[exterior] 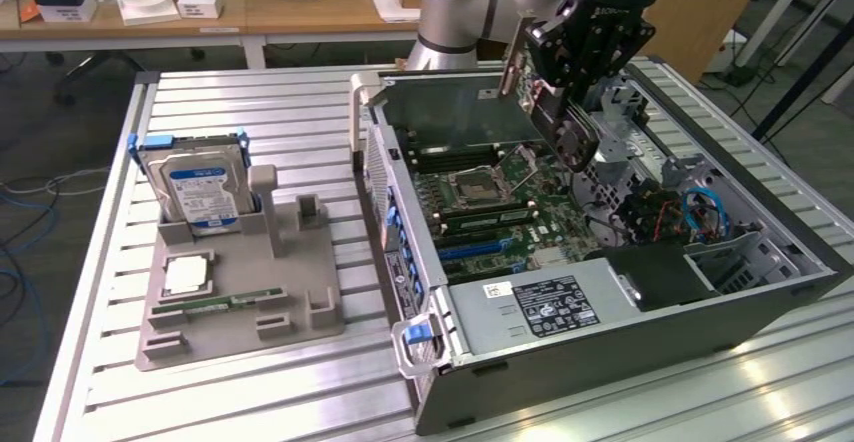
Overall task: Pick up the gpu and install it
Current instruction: 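Insert the gpu into the slot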
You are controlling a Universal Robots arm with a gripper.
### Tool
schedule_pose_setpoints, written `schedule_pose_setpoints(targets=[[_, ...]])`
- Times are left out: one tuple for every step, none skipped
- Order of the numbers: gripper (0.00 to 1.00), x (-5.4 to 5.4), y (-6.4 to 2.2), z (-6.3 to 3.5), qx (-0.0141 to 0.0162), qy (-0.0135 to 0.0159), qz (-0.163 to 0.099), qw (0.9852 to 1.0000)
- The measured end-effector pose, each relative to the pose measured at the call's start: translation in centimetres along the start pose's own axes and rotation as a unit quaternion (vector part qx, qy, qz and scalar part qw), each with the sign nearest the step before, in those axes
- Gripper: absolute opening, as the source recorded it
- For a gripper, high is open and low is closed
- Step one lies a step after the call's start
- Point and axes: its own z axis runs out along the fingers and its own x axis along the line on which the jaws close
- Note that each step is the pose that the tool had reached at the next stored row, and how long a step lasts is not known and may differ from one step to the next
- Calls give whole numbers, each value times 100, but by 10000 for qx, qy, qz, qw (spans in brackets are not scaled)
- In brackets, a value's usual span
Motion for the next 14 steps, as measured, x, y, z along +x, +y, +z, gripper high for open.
schedule_pose_setpoints(targets=[[26,0,0,0,0,0,0,10000],[26,0,0,0,0,0,0,10000],[26,0,0,0,0,0,-1,10000],[26,0,0,0,0,0,-3,10000],[26,0,0,0,0,0,-7,10000],[26,0,0,0,0,1,-17,10000],[26,0,0,0,-1,1,-34,10000],[26,0,0,0,-1,2,-57,10000],[26,0,0,0,-2,3,-83,10000],[26,0,0,0,-3,4,-112,9999],[26,0,0,0,-3,5,-142,9999],[26,0,0,0,-4,7,-176,9998],[26,0,0,0,-4,7,-197,9998],[26,0,0,0,-4,8,-212,9998]])
